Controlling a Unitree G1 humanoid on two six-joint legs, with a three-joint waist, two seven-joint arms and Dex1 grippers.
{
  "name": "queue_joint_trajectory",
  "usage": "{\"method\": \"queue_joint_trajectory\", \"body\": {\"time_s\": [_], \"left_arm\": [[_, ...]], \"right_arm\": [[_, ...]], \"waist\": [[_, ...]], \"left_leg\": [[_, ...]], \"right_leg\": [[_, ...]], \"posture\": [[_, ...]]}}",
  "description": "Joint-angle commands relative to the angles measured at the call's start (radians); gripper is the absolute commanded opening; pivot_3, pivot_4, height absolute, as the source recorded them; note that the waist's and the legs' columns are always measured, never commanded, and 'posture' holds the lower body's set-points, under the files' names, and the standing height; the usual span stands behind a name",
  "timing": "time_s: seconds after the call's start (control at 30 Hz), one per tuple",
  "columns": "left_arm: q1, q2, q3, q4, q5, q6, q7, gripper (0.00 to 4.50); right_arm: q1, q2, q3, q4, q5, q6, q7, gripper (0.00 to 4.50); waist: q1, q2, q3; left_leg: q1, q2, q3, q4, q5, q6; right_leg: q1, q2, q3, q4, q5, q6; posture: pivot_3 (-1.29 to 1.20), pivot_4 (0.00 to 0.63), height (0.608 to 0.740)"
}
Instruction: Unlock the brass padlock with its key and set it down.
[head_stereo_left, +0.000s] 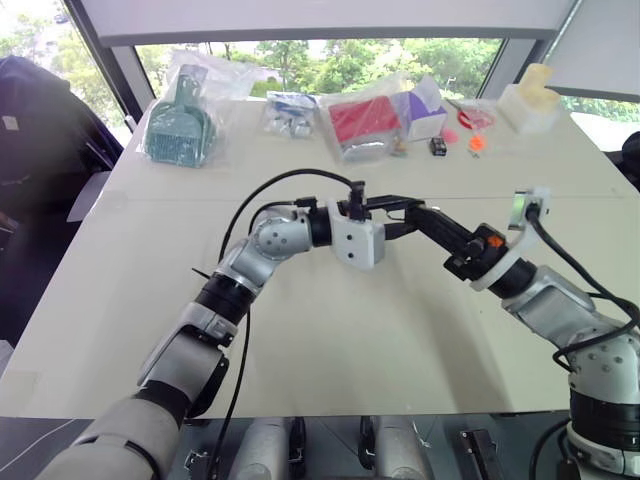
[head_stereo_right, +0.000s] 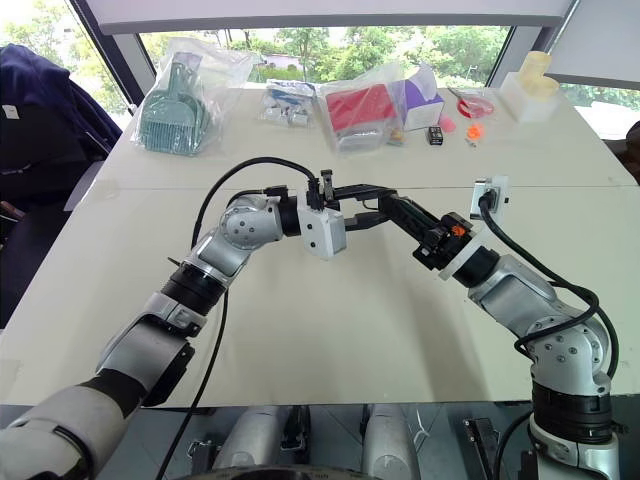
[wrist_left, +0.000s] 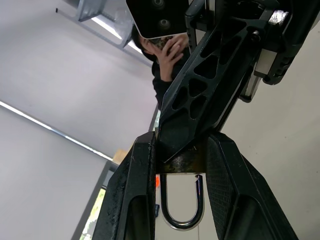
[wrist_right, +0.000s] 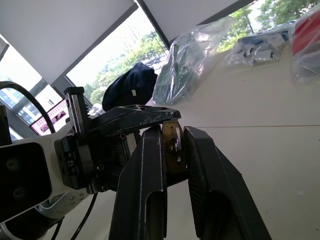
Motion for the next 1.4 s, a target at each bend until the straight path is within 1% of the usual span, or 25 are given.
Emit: {"method": "queue_joint_trajectory", "body": {"time_s": [0.03, 0.1, 0.13, 0.2, 0.23, 0.3, 0.33, 0.53, 0.67, 0.8, 1.4], "left_arm": [[-0.044, 0.002, 0.012, -0.010, -0.014, 0.004, -0.006, 0.78], [-0.048, 0.008, 0.009, -0.005, -0.021, 0.021, -0.031, 1.82], [-0.048, 0.010, 0.007, -0.003, -0.028, 0.033, -0.050, 2.20], [-0.047, 0.014, 0.009, 0.000, -0.033, 0.065, -0.065, 2.97], [-0.045, 0.011, 0.017, -0.002, -0.047, 0.102, -0.070, 3.27], [-0.035, 0.010, 0.032, -0.023, -0.102, 0.196, -0.108, 3.97], [-0.027, 0.012, 0.040, -0.042, -0.135, 0.252, -0.132, 4.23], [0.023, 0.054, 0.100, -0.161, -0.327, 0.628, -0.272, 4.23], [0.028, 0.065, 0.126, -0.196, -0.361, 0.735, -0.285, 4.23], [0.005, 0.043, 0.155, -0.177, -0.364, 0.769, -0.254, 4.23], [-0.027, -0.006, 0.129, -0.071, -0.301, 0.677, -0.267, 4.23]], "right_arm": [[0.009, -0.016, 0.007, -0.009, -0.027, 0.018, 0.003, 0.05], [0.009, -0.018, 0.006, -0.008, -0.031, 0.019, 0.009, 0.05], [0.009, -0.019, 0.006, -0.006, -0.033, 0.020, 0.012, 0.05], [0.010, -0.018, 0.004, -0.004, -0.039, 0.021, 0.017, 0.05], [0.010, -0.017, 0.003, -0.003, -0.042, 0.022, 0.019, 0.05], [0.009, -0.015, 0.002, -0.001, -0.048, 0.022, 0.020, 0.05], [0.008, -0.013, 0.001, 0.001, -0.052, 0.022, 0.021, 0.05], [-0.003, -0.002, -0.008, 0.019, -0.078, 0.016, 0.024, 0.05], [-0.012, 0.004, -0.009, 0.025, -0.088, 0.018, 0.027, 0.05], [-0.017, 0.012, -0.008, 0.026, -0.092, 0.019, 0.029, 0.05], [-0.025, 0.045, 0.000, -0.020, -0.061, 0.036, 0.011, 0.05]], "waist": [[0.000, 0.000, 0.000], [0.000, 0.000, 0.000], [0.000, 0.000, 0.000], [0.000, 0.000, 0.000], [0.000, 0.000, 0.000], [0.000, 0.000, 0.000], [0.000, 0.000, 0.000], [-0.003, 0.000, 0.000], [0.001, 0.000, 0.000], [0.000, 0.000, 0.000], [0.000, 0.000, 0.000]], "left_leg": [[0.000, 0.000, 0.000, 0.000, 0.000, 0.000], [0.000, 0.000, 0.000, 0.000, 0.000, 0.000], [0.000, 0.000, 0.000, 0.000, 0.000, 0.000], [0.000, 0.000, 0.000, 0.000, 0.000, 0.000], [0.000, 0.000, 0.000, 0.000, 0.000, 0.000], [0.000, 0.000, 0.000, 0.000, 0.000, 0.000], [0.000, 0.000, 0.000, 0.000, 0.000, 0.000], [0.000, 0.000, 0.000, 0.000, 0.000, 0.000], [0.000, 0.000, 0.000, 0.000, 0.000, 0.000], [0.000, 0.000, -0.001, 0.001, 0.000, 0.000], [0.000, 0.000, -0.001, 0.001, 0.000, 0.000]], "right_leg": [[0.000, 0.000, 0.000, 0.000, 0.000, 0.000], [0.000, 0.000, 0.000, 0.000, 0.000, 0.000], [0.000, 0.000, 0.000, 0.000, 0.000, 0.000], [0.000, 0.000, 0.000, 0.000, 0.000, 0.000], [0.000, 0.000, 0.000, 0.000, 0.000, 0.000], [0.000, 0.000, 0.000, 0.000, 0.000, 0.000], [0.000, 0.000, 0.000, 0.000, 0.000, 0.000], [0.000, 0.001, 0.000, 0.000, 0.000, 0.000], [0.000, 0.001, 0.000, 0.000, 0.000, 0.000], [0.002, 0.001, 0.000, -0.001, 0.000, 0.000], [0.001, 0.001, 0.000, 0.000, 0.000, 0.000]], "posture": [[0.00, 0.150, 0.735], [0.00, 0.150, 0.735], [0.00, 0.150, 0.735], [0.00, 0.150, 0.735], [0.00, 0.150, 0.735], [0.00, 0.150, 0.735], [0.00, 0.150, 0.735], [0.00, 0.150, 0.735], [0.00, 0.150, 0.735], [0.00, 0.150, 0.735], [0.00, 0.150, 0.735]]}}
